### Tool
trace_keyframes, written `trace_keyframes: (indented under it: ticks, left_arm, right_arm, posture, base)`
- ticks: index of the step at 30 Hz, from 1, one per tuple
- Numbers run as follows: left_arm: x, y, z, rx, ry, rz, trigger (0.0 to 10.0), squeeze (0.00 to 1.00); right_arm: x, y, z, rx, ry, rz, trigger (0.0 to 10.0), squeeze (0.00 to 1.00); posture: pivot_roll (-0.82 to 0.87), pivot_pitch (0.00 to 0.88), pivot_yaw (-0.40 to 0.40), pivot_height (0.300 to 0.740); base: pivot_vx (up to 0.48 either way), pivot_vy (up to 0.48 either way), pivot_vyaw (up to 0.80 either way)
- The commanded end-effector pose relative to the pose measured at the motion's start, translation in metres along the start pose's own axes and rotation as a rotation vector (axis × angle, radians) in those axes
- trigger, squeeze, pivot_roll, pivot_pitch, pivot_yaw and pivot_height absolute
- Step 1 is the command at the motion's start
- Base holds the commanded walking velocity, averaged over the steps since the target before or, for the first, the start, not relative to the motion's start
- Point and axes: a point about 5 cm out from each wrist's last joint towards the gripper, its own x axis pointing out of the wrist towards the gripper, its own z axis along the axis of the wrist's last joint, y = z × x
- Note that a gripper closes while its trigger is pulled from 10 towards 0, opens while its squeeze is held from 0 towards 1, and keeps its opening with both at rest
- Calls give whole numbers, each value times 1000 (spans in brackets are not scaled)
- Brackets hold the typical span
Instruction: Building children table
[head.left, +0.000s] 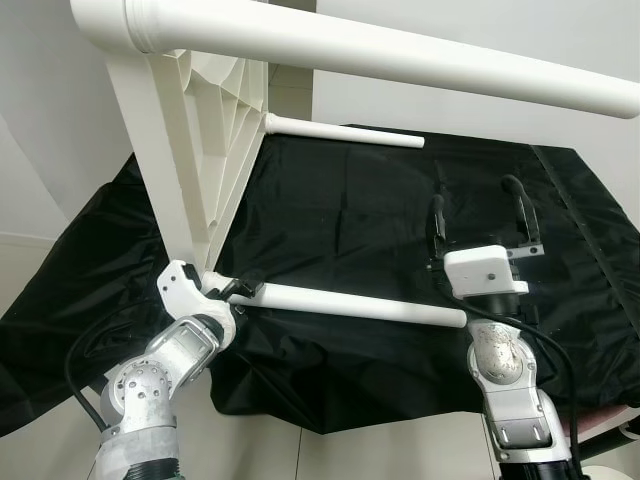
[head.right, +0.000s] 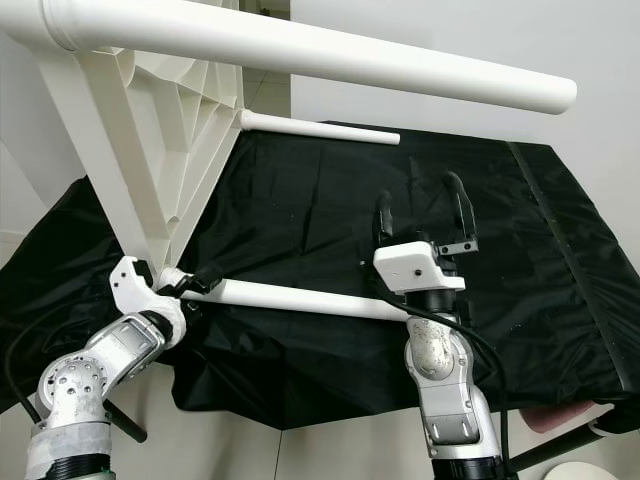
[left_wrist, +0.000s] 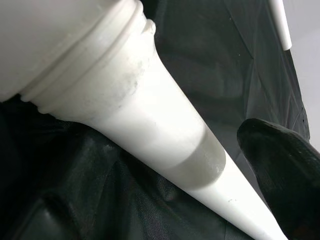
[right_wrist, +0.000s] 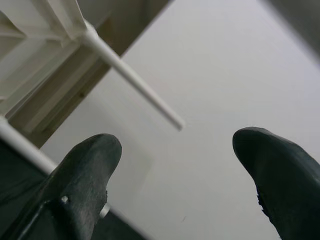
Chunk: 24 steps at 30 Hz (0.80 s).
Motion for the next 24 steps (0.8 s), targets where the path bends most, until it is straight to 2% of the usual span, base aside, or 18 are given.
trace_keyframes:
  ticks: [1, 2, 3, 5, 9, 10, 14, 19, 24]
  left_arm:
    - [3, 4, -3, -19, 16, 24, 10000, 0]
    - [4, 4, -3, -20, 18, 25, 10000, 0]
    - [4, 4, -3, -20, 18, 25, 10000, 0]
    - [4, 2, -4, -22, 23, 24, 10000, 0]
    - [5, 2, -4, -26, 26, 27, 10000, 0]
    - [6, 2, -4, -29, 28, 29, 10000, 0]
    - [6, 2, -4, -29, 29, 30, 10000, 0]
    - [5, 3, -6, -24, 41, 31, 10000, 0]
    - [5, 2, -7, -23, 42, 29, 10000, 0]
  right_arm:
    - [4, 0, 14, -110, -109, -3, 10000, 0]
    - [4, 0, 20, -194, -168, -14, 10000, 0]
    - [4, 0, 20, -194, -168, -14, 10000, 0]
    - [4, 2, 24, -304, -228, -28, 10000, 0]
    - [8, 4, 26, -346, -256, -33, 10000, 0]
    - [19, 4, 28, -352, -278, -51, 10000, 0]
    - [23, 4, 29, -353, -283, -59, 10000, 0]
    - [47, 9, 38, -403, -401, -85, 10000, 0]
    - [58, 14, 46, -389, -438, -64, 10000, 0]
  posture:
    - [29, 78, 24, 740]
    - [27, 77, 25, 740]
    - [27, 77, 25, 740]
    - [28, 78, 27, 740]
    - [24, 77, 31, 740]
    - [17, 79, 34, 740]
    - [17, 79, 34, 740]
    - [11, 87, 42, 740]
    - [7, 91, 40, 740]
  base:
    - [0, 0, 0]
    - [0, 0, 0]
    - [0, 0, 0]
    - [0, 0, 0]
    - [0, 0, 0]
    - [0, 0, 0]
    - [0, 0, 0]
    - [0, 0, 0]
    - [0, 0, 0]
